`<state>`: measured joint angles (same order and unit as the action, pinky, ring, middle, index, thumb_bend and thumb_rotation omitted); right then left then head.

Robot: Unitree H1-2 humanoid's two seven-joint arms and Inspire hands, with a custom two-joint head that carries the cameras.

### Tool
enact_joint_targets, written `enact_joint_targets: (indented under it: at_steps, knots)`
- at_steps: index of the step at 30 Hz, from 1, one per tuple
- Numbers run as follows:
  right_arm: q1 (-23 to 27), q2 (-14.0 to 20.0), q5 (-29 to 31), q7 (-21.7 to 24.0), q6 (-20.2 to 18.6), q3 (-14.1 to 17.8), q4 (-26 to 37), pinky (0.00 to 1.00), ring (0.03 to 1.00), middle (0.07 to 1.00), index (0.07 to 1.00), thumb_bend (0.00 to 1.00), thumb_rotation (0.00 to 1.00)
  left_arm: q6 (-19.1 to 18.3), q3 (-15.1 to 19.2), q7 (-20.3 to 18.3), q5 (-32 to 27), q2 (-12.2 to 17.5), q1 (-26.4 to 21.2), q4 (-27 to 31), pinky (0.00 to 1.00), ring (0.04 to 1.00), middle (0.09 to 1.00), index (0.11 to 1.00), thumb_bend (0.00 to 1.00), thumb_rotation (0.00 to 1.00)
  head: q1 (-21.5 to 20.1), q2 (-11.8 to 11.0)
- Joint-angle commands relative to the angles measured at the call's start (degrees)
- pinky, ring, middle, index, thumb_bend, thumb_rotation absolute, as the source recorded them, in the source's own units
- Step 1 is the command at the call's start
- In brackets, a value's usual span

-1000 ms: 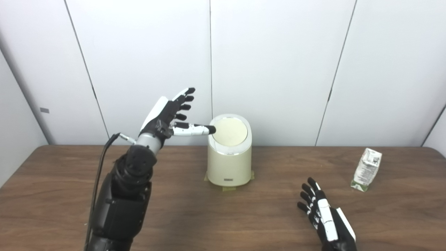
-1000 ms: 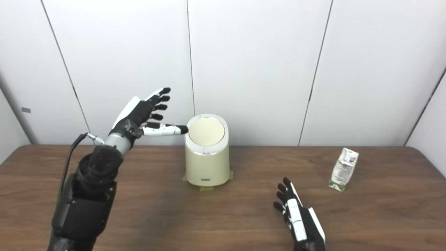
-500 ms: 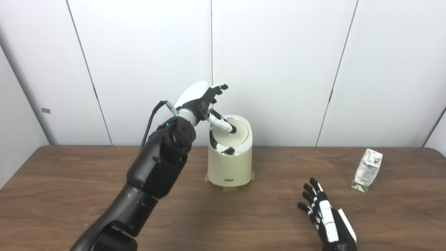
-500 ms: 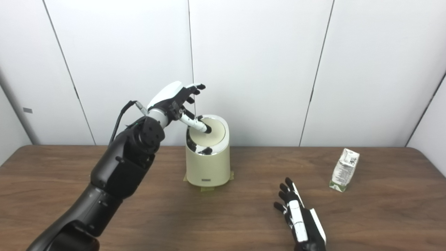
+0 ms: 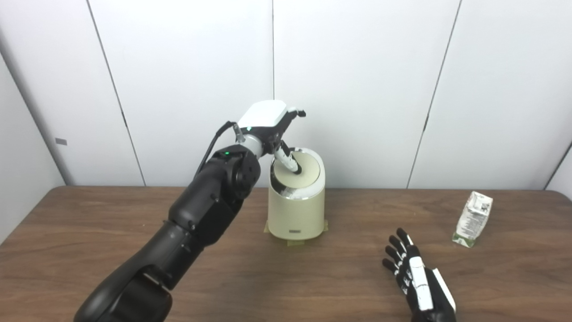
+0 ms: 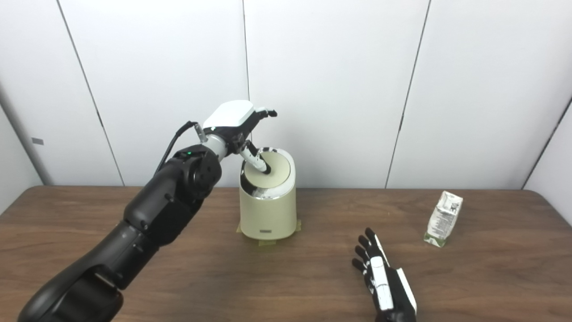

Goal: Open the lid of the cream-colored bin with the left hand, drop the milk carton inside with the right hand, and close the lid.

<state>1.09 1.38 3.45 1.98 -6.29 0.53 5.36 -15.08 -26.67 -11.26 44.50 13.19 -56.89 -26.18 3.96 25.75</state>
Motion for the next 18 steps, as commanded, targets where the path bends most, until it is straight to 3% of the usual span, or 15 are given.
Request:
enact_joint_targets:
  at_steps: [1,13,18]
  knots:
    - [0.93,-0.33,0.45,0.26,-0.43,-0.21,0.88,0.92,0.940,0.960,0.970,0.62,1.00,0.32,0.12,1.67,1.76,0.39,-4.44,0.55,0.75,0.875,0.908,0.888,0.91,0.09,0.00,0.22]
    - [0.88,0.01,0.68,0.46,0.10,-0.11,0.58,0.92,0.946,0.961,0.971,0.62,1.00,1.12,-2.15,0.07,3.49,0.03,-3.62,0.79,0.80,0.863,0.882,0.891,0.95,0.11,0.29,0.76]
    - [0.71,0.50,0.64,0.55,0.17,0.04,1.24,0.94,0.958,0.966,0.974,0.63,1.00,2.38,-4.83,-0.13,6.73,0.57,-3.31,0.81,0.80,0.877,0.885,0.889,0.95,0.12,0.55,1.42]
